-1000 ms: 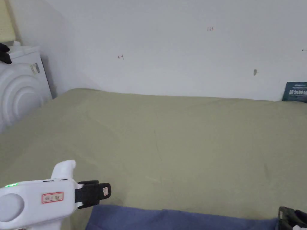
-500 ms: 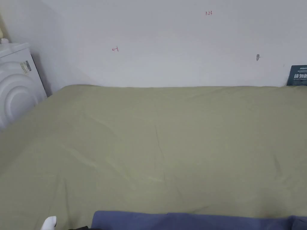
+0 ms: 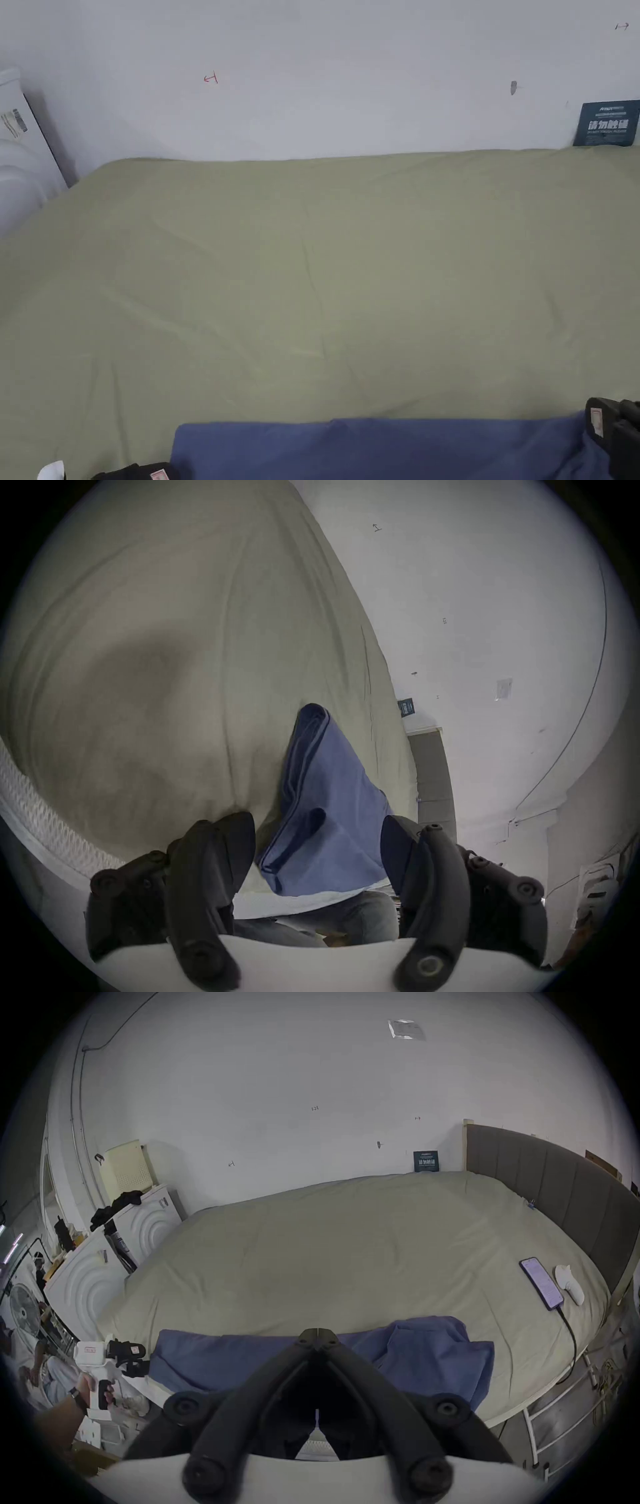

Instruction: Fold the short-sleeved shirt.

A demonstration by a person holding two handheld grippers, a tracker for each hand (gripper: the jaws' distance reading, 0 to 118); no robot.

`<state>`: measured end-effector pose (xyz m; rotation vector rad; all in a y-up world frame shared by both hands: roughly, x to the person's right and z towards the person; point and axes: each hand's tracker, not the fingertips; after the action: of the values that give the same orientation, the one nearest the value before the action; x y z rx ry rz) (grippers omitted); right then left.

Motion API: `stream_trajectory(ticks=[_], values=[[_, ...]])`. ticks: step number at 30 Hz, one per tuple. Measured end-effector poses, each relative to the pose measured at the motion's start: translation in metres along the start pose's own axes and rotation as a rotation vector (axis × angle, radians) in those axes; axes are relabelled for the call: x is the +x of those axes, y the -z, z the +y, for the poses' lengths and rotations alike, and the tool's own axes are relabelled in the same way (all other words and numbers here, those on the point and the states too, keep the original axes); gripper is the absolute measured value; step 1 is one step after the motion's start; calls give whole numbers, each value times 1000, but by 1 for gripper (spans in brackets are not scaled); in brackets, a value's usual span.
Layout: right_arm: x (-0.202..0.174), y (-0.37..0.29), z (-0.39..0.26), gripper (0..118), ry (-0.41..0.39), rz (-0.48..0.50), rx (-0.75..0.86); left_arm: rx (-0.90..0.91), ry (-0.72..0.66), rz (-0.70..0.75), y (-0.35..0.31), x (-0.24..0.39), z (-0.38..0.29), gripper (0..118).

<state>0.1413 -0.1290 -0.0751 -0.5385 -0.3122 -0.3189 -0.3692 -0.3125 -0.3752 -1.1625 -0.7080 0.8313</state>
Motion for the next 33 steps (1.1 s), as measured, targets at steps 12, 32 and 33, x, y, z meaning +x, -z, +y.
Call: stream_trajectory(ticks=[12, 32, 33], values=[[6, -2, -6, 1, 32, 2, -28, 7, 163, 179, 30, 71, -16, 8], [43, -39, -1, 2, 107, -59, 53, -339, 562, 42, 206, 254, -107, 8], [46, -40, -2, 2, 110, -68, 51, -349, 560, 41, 214, 255, -111, 8]])
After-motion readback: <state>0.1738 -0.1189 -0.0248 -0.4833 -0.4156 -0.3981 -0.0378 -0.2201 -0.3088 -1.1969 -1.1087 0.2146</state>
